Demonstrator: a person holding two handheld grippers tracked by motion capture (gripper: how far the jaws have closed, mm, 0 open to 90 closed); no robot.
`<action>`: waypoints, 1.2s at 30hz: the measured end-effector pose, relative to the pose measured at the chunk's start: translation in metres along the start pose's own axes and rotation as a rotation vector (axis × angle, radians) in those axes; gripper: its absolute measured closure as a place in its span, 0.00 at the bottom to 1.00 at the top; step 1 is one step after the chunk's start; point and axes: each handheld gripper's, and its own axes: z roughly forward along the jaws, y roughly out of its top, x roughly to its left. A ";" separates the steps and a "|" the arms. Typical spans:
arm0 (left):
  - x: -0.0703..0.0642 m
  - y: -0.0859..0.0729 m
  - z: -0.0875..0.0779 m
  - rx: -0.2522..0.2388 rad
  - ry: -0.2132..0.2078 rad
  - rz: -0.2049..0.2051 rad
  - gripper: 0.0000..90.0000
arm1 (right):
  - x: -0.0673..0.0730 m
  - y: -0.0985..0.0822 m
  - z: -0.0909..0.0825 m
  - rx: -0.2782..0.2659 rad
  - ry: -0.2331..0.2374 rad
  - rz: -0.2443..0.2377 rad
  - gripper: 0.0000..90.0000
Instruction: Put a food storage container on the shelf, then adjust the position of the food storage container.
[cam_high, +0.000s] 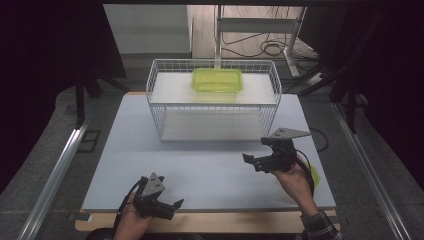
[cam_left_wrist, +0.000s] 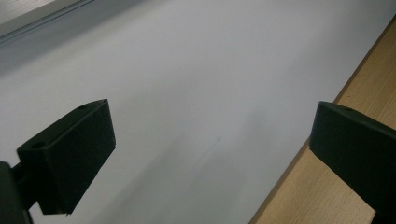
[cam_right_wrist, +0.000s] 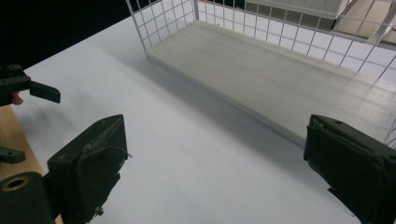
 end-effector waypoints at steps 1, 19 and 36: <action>0.000 0.000 0.000 0.001 0.000 0.002 0.01 | 0.001 -0.002 0.000 0.001 -0.003 -0.004 0.07; -0.002 0.000 0.001 0.010 0.003 0.012 0.01 | 0.007 -0.041 0.005 0.094 -0.050 -0.029 0.03; -0.003 0.000 0.001 0.015 0.007 0.019 0.01 | -0.019 -0.059 -0.024 0.171 -0.153 0.020 0.75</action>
